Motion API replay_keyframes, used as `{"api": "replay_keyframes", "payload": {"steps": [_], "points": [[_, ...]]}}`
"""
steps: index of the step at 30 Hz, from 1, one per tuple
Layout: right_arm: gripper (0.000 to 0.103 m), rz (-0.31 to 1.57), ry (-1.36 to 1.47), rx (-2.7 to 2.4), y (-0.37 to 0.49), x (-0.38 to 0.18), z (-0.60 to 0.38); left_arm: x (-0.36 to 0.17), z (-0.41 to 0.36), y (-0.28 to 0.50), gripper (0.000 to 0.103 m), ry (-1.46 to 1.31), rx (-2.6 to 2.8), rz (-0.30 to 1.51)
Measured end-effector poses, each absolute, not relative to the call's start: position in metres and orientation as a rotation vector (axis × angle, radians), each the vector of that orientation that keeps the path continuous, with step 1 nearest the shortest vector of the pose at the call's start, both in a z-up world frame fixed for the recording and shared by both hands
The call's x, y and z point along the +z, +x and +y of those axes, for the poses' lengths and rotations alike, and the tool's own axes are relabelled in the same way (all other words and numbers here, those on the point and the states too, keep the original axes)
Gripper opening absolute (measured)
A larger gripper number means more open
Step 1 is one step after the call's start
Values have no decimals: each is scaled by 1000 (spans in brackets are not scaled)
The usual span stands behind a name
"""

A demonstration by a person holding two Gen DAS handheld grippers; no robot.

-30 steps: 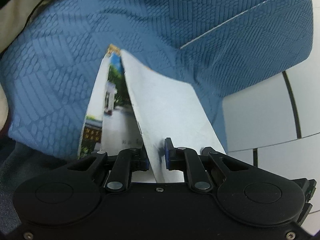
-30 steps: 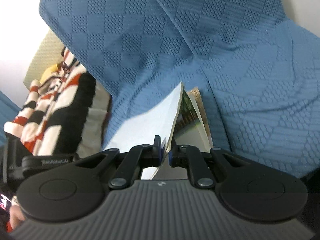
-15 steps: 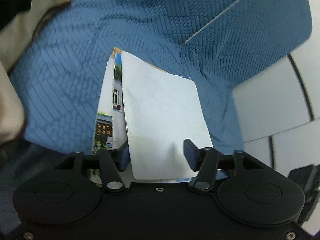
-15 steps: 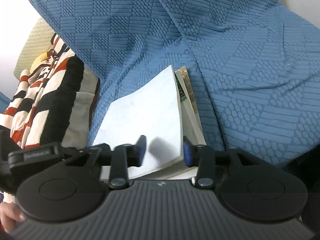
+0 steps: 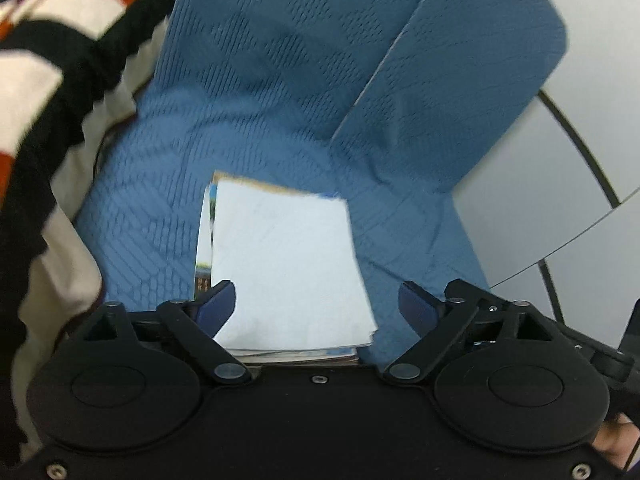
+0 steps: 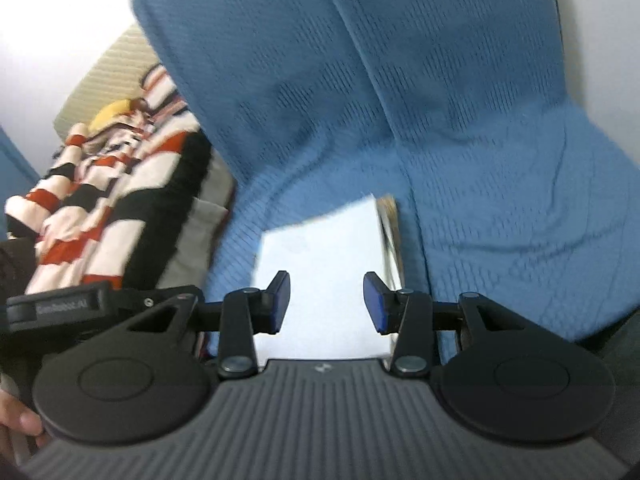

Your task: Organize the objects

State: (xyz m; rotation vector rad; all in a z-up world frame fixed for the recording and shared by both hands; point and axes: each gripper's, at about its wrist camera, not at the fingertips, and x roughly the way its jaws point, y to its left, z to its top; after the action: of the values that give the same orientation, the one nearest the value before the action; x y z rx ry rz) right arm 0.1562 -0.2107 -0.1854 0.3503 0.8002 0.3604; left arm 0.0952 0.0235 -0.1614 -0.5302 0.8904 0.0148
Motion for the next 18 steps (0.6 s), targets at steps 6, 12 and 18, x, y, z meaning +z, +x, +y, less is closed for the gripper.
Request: {"api": "replay_keyframes", "payload": {"steps": [6,12,18], "points": [[45,684,286,412,131,-127,-214,-103,5,69,102,-446,7,804],[45,638,281,450,102,-92,-220,-68,-8,40,102,-404,2,754],[45,635,270,457,74,-87,-223,-61,-16,7,102,-408,28,734]]}}
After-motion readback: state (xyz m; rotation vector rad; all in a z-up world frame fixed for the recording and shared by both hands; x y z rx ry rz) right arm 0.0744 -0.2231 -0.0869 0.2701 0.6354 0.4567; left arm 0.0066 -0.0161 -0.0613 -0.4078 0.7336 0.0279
